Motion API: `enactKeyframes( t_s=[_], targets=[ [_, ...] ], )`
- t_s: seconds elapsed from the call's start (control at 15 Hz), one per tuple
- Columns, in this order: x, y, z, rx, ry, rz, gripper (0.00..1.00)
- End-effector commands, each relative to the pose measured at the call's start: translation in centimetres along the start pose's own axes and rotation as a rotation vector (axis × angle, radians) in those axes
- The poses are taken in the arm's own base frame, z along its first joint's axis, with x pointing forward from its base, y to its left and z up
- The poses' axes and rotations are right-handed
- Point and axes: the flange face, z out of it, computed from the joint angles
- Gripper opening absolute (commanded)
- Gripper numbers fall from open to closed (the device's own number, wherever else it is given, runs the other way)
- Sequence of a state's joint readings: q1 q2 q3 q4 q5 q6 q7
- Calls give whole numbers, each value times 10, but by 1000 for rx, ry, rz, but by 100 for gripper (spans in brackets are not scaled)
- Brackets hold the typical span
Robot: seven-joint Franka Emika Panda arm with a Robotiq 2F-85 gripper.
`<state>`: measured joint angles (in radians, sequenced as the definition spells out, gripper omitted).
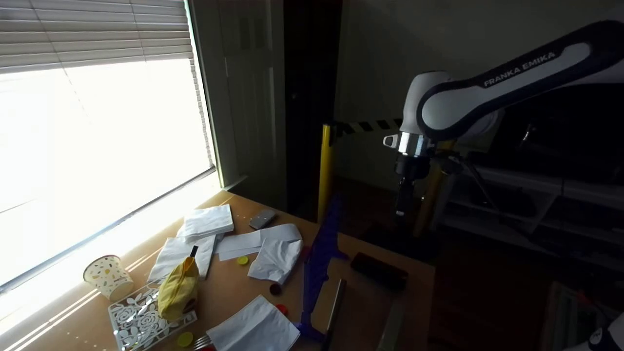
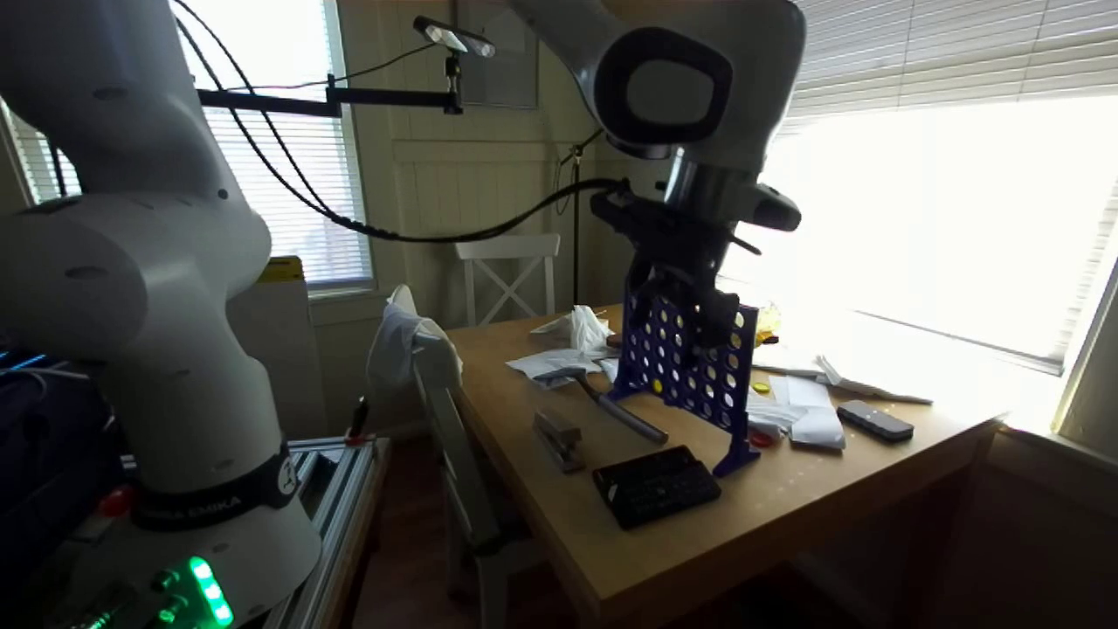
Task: Slide the back cover of the black remote to the right.
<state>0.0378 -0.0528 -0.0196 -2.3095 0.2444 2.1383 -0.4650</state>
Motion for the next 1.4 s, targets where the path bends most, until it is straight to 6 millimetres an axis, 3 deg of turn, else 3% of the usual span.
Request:
enactKeyframes(
  t_s=[0.0, 0.33, 0.67, 1.07, 1.33],
  targets=[
    [1, 4, 10, 7, -21, -2, 100],
    [2, 3, 1, 15, 0, -39, 100],
    [12, 16, 55, 58, -67, -131, 100],
    [19, 30, 121, 50, -92, -65, 100],
    [26, 33, 155, 85, -51, -45, 100]
  ],
)
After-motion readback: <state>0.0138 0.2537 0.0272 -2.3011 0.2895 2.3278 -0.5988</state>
